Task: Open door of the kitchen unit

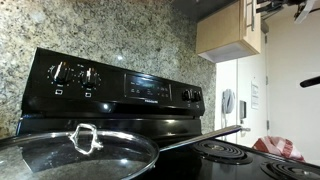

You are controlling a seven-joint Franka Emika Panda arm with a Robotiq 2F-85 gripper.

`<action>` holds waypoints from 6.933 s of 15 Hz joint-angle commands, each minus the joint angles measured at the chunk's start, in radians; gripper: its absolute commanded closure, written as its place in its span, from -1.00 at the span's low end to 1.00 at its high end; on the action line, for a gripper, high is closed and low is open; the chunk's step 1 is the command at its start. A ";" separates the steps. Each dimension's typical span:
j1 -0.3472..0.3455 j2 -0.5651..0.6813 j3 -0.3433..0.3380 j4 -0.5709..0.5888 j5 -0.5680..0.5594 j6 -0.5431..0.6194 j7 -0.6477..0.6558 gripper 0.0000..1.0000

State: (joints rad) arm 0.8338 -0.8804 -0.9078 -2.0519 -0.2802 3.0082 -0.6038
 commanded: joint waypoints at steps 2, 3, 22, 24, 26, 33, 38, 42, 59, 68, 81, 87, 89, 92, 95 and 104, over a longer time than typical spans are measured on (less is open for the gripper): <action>0.035 0.010 -0.034 0.054 0.032 -0.013 -0.036 -1.00; 0.045 0.010 -0.042 0.064 0.027 -0.020 -0.046 -1.00; 0.162 -0.034 -0.073 0.159 0.035 -0.099 -0.135 0.44; 0.132 -0.046 -0.054 0.138 0.027 -0.093 -0.138 0.71; 0.101 -0.070 -0.026 0.111 0.017 -0.097 -0.154 0.97; -0.013 -0.111 0.040 0.020 0.016 -0.068 -0.140 0.91; -0.157 -0.108 0.078 -0.071 0.026 -0.007 -0.058 0.91; -0.276 -0.111 0.110 -0.151 0.023 0.066 0.007 0.91; -0.468 -0.216 0.222 -0.312 0.011 0.071 0.090 -0.13; -0.551 0.052 0.269 -0.310 0.053 0.486 0.232 -1.00; -1.152 0.356 0.714 -0.068 0.295 0.453 0.391 -1.00; -1.206 0.400 0.864 -0.241 0.337 0.447 0.384 -1.00; -1.206 0.398 0.884 -0.259 0.337 0.447 0.380 -1.00; -1.184 0.414 0.867 -0.249 0.324 0.447 0.377 -1.00; -1.187 0.413 0.867 -0.249 0.324 0.447 0.377 -1.00; -1.270 0.346 0.912 -0.278 0.358 0.447 0.390 -1.00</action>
State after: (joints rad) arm -0.3802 -0.4797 -0.0388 -2.2995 0.0444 3.4552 -0.2264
